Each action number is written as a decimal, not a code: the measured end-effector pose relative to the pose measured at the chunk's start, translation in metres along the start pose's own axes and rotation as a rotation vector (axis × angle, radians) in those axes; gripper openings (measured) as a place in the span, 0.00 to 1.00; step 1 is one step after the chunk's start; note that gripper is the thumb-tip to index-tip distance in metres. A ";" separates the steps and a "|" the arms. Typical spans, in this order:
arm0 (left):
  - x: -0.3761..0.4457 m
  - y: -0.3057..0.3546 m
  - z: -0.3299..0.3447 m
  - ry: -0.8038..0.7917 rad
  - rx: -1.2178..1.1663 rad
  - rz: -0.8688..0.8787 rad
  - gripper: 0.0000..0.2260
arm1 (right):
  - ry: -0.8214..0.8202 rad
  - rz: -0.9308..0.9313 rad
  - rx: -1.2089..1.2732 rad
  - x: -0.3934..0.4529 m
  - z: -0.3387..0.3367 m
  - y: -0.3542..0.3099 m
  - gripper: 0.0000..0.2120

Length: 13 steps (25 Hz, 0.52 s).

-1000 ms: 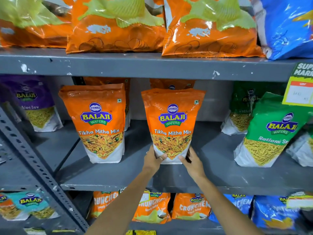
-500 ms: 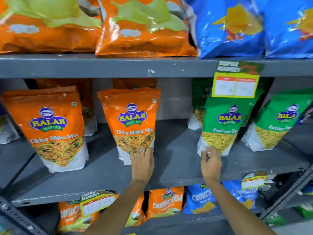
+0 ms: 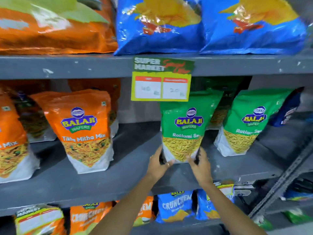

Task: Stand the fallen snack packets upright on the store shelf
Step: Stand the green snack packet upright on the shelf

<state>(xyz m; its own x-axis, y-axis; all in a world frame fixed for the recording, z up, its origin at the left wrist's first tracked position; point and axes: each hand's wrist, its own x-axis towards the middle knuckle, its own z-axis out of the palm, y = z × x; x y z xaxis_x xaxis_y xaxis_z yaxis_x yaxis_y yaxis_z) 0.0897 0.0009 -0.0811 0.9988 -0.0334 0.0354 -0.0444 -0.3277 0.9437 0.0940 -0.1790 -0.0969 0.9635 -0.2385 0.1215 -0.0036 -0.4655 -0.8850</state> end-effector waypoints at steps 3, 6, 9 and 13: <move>0.012 0.006 0.015 0.072 -0.048 -0.042 0.31 | 0.006 -0.006 0.014 0.008 -0.010 0.006 0.26; 0.020 0.008 0.029 0.092 -0.017 -0.078 0.29 | 0.015 0.007 0.059 0.017 -0.017 0.009 0.26; 0.025 0.013 0.039 0.095 0.017 -0.081 0.29 | 0.022 0.039 0.084 0.023 -0.018 0.010 0.28; 0.024 0.014 0.039 0.106 0.011 -0.071 0.27 | 0.057 0.035 0.087 0.024 -0.017 0.013 0.27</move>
<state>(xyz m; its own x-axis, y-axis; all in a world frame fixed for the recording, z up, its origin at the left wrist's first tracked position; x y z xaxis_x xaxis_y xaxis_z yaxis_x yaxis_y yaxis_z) 0.1123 -0.0415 -0.0804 0.9959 0.0905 0.0038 0.0269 -0.3358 0.9415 0.1130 -0.2051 -0.0981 0.9463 -0.3030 0.1128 -0.0116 -0.3805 -0.9247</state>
